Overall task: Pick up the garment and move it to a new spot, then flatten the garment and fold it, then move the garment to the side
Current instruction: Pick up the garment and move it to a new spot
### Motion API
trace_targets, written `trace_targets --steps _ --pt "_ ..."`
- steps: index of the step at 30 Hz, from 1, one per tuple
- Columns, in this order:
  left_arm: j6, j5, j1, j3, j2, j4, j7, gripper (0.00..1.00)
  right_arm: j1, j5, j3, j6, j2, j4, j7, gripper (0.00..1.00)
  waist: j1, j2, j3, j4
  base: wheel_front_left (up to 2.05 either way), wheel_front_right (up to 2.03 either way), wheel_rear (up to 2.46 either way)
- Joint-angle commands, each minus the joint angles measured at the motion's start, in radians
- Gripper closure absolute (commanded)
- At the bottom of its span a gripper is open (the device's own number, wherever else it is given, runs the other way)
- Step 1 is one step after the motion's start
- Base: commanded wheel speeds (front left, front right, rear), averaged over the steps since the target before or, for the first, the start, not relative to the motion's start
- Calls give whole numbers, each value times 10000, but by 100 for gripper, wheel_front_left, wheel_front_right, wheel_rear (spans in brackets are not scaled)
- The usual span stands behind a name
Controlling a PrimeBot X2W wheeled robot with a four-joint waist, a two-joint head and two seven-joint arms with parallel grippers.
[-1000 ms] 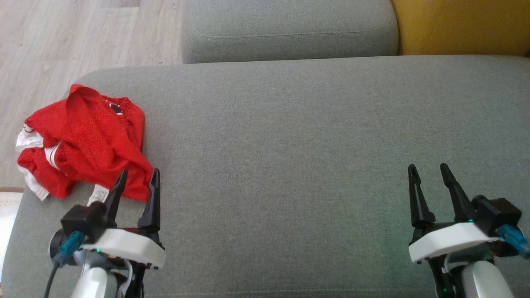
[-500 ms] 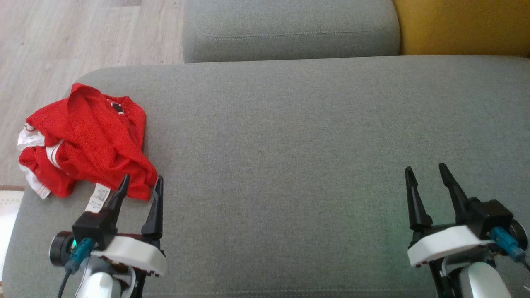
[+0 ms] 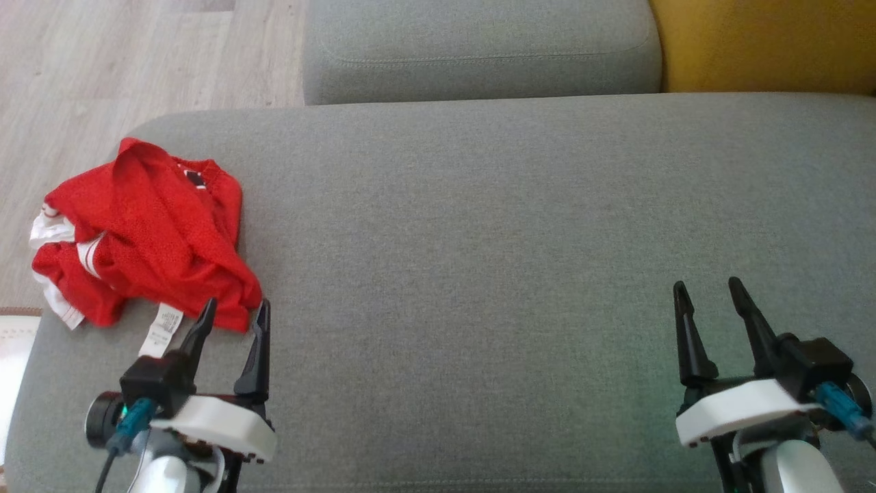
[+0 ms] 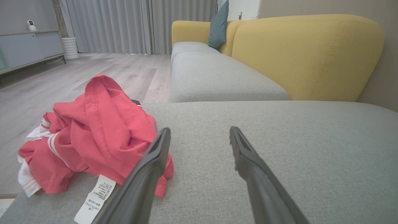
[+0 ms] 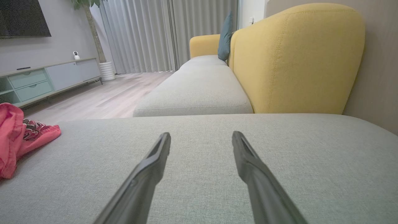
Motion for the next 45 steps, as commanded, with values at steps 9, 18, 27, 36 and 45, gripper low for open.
trace_targets --steps 9,18,27,36,45 --pt "-79 -227 -512 444 -8 -235 -126 0 -298 6 186 -7 -47 -261 -215 0 0 0 16 160 0 0 0" --pt "-84 -295 -718 460 -15 -106 -126 0 -302 12 436 -7 -47 -554 -143 0 0 0 64 1152 0 0 0" --pt "-23 -315 -796 645 128 -95 -126 0 -358 82 776 -7 -47 -950 52 0 0 0 129 2433 0 0 0" --pt "52 -388 -712 909 237 -254 -126 0 -377 176 1004 -7 -47 -1157 193 0 0 0 196 3310 0 0 0" --pt "61 -372 -745 946 189 -266 -126 0 -419 150 1012 -7 -47 -1211 197 0 0 0 281 3484 0 0 0"
